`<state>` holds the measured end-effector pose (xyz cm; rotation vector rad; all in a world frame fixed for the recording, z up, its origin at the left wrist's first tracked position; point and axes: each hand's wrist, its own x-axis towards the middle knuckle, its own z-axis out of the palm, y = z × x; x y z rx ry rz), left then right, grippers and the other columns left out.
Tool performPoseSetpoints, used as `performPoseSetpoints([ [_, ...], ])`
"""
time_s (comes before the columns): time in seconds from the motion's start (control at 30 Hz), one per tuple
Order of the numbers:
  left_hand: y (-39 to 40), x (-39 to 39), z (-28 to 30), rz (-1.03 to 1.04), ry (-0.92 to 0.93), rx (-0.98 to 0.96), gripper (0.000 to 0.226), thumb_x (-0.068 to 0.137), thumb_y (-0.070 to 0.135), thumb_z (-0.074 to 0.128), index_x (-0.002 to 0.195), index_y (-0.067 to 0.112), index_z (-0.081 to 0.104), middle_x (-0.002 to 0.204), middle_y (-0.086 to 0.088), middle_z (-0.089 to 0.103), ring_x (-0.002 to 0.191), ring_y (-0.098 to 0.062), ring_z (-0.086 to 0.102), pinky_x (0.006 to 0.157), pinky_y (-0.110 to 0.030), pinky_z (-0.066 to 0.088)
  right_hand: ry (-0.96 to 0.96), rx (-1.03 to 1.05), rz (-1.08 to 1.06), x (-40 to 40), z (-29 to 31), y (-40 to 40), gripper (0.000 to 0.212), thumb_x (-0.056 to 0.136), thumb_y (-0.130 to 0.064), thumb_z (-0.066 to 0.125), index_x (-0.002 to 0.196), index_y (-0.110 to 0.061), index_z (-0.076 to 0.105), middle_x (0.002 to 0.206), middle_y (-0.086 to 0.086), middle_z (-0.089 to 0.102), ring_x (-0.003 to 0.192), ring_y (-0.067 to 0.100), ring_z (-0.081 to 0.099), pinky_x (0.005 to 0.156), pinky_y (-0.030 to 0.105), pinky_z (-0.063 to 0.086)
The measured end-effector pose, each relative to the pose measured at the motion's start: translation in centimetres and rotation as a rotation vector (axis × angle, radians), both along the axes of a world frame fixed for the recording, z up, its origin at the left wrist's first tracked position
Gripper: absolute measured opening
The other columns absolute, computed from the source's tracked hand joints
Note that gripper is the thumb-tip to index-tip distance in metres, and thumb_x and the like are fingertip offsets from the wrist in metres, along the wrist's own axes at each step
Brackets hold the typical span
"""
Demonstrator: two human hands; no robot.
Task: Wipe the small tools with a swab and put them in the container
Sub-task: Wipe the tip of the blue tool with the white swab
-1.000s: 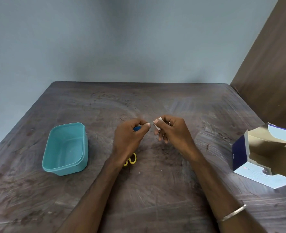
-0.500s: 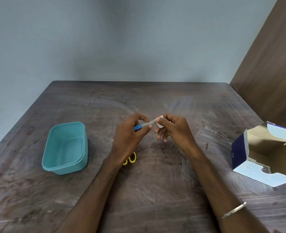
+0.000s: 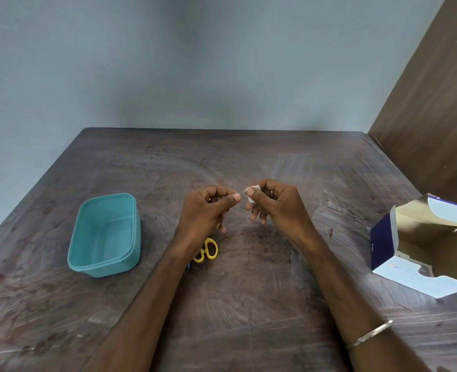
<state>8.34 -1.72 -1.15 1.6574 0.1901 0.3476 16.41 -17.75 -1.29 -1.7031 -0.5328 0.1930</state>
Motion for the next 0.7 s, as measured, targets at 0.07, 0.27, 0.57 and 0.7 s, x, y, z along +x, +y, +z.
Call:
performPoseSetpoints([
  [0.07,0.11,0.03,0.00,-0.003,0.006,-0.026,0.011,0.089,0.020,0.073,0.090,0.009,0.074,0.057,-0.009,0.052,0.041,-0.012,0.044,0.044,-0.029,0.051,0.007,0.023,0.008,-0.05,0.05,0.04,0.009,0.097,-0.016,0.064,0.095,-0.010,0.071,0.069,0.007,0.072,0.052,0.024,0.067,0.043,0.027,0.047],
  [0.27,0.33,-0.05,0.03,-0.015,0.005,0.005,0.011,0.087,0.021,0.075,0.091,0.010,0.075,0.059,-0.011,0.055,0.042,-0.013,0.047,0.043,-0.028,0.050,0.021,0.048,-0.010,-0.16,0.14,0.14,0.013,0.097,-0.015,0.064,0.089,-0.009,0.071,0.065,0.008,0.071,0.049,0.025,0.065,0.042,0.027,0.046],
  [0.57,0.44,0.20,-0.07,-0.064,0.103,-0.114,0.018,0.095,0.020,0.065,0.106,0.009,0.073,0.085,-0.010,0.078,0.045,-0.020,0.055,0.052,-0.027,0.051,0.066,0.120,-0.168,0.81,-0.04,-0.40,0.012,0.097,-0.013,0.063,0.088,-0.009,0.069,0.069,0.007,0.071,0.050,0.019,0.067,0.042,0.026,0.046],
  [0.7,-0.01,0.06,0.00,-0.052,0.114,-0.150,0.020,0.098,0.022,0.061,0.108,0.008,0.071,0.094,-0.005,0.078,0.050,-0.024,0.057,0.054,-0.027,0.051,0.042,0.173,-0.200,0.52,-0.22,-0.19,0.008,0.095,-0.012,0.067,0.101,-0.006,0.068,0.077,0.008,0.075,0.051,0.021,0.068,0.042,0.026,0.046],
])
